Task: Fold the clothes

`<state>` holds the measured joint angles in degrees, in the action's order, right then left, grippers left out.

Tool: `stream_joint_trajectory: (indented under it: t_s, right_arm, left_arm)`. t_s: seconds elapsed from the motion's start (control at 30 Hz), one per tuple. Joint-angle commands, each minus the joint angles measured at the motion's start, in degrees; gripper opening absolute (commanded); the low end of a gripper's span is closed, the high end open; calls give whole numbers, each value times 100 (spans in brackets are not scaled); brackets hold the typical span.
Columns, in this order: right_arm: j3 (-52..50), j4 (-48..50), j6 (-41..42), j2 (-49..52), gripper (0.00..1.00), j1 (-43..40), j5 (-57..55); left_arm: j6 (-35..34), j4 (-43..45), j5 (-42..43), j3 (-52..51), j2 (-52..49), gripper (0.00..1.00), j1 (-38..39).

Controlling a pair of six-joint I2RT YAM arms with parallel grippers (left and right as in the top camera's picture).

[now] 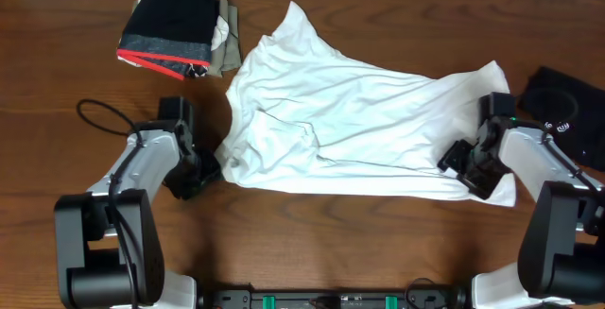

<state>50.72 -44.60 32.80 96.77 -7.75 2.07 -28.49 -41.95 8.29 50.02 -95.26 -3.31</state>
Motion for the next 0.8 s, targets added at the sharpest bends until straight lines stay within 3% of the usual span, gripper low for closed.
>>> stream_joint_trajectory:
  t_s: [0.0, 0.33, 0.5, 0.77]
  right_arm:
    - [52, -28, -387, 229, 73, -146, -407]
    - [1237, -1169, -780, 223, 88, -146, -551]
    - [1729, -1762, -496, 205, 90, -195, -787]
    - [1377, -1827, -520, 186, 89, -450, -758]
  left_arm:
    - [-33, -48, -149, 57, 46, 45, -66]
    - [52, -85, -114, 57, 1292, 45, 24]
    - [431, -94, 730, 57, 2100, 49, 511]
    - [173, 291, 907, 57, 1797, 49, 1729]
